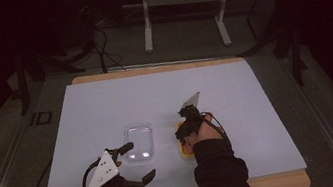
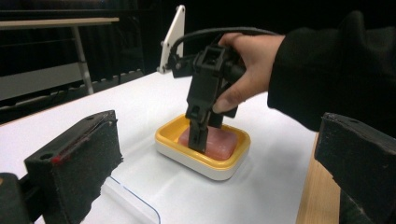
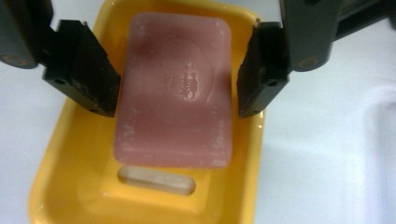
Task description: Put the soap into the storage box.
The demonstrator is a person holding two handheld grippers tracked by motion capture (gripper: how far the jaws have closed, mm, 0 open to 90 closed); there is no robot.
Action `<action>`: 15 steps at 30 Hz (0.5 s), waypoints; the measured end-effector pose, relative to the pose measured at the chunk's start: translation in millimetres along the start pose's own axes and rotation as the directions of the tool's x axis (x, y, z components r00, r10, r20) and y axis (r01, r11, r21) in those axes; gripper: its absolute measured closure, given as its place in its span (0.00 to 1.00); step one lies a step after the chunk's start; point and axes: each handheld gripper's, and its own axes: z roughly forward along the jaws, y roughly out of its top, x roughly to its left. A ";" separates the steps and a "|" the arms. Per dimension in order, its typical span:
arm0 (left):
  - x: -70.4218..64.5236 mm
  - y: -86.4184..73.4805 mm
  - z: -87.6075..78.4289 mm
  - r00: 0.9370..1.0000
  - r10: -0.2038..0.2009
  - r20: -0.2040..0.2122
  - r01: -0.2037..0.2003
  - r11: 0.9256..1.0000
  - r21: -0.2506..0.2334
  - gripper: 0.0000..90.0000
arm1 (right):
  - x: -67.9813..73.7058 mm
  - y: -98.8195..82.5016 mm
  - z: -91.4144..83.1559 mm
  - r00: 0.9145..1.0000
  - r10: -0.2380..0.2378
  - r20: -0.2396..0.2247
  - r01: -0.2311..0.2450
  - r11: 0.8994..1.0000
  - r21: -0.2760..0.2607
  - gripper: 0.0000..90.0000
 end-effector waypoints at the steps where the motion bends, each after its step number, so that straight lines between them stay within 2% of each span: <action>1: 0.0 0.0 0.1 1.000 0.000 0.002 0.000 1.000 0.001 0.01 | -0.2 0.3 -2.1 1.000 -0.001 -0.004 0.001 1.000 0.001 0.33; 6: 0.5 -0.3 0.3 1.000 0.005 0.006 -0.005 1.000 0.011 0.01 | 0.5 0.9 -13.0 1.000 -0.027 0.002 0.027 0.999 -0.028 0.33; 9: 0.4 -0.9 0.1 1.000 0.004 0.004 -0.004 1.000 0.016 0.01 | 3.2 1.8 -18.3 0.998 -0.061 0.008 0.061 0.998 -0.035 0.30; 13: -0.3 -2.0 -1.2 1.000 0.006 0.004 -0.006 1.000 0.015 0.01 | 2.0 2.8 -23.1 0.994 -0.108 -0.035 0.107 0.993 -0.041 0.24; 15: -1.1 -2.8 -2.0 1.000 0.013 -0.001 -0.013 1.000 0.022 0.01 | 0.8 2.8 -24.0 0.992 -0.119 -0.040 0.118 0.992 -0.042 0.23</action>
